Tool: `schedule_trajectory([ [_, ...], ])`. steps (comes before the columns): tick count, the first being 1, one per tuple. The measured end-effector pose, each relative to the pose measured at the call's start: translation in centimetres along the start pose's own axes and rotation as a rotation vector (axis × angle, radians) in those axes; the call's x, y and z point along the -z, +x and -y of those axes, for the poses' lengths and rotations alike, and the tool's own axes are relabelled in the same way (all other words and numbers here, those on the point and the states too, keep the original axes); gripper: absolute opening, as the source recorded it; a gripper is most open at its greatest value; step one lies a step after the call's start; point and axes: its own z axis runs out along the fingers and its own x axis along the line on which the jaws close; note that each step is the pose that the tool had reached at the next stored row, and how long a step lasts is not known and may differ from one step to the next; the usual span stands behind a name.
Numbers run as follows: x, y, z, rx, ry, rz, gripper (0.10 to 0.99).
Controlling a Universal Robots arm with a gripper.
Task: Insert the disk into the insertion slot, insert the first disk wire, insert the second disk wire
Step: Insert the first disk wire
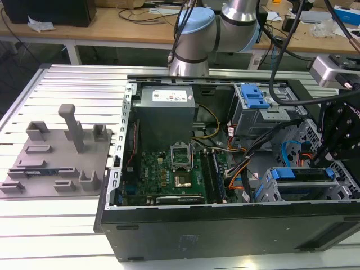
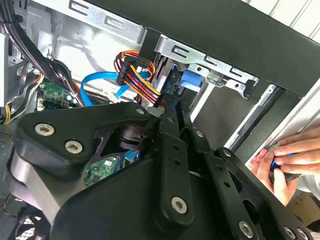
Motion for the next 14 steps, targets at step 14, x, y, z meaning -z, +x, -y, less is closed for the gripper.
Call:
schedule_trajectory([
  [14, -0.14, 0.01, 0.0, 0.017, 0.001, -0.0003, 0.165],
])
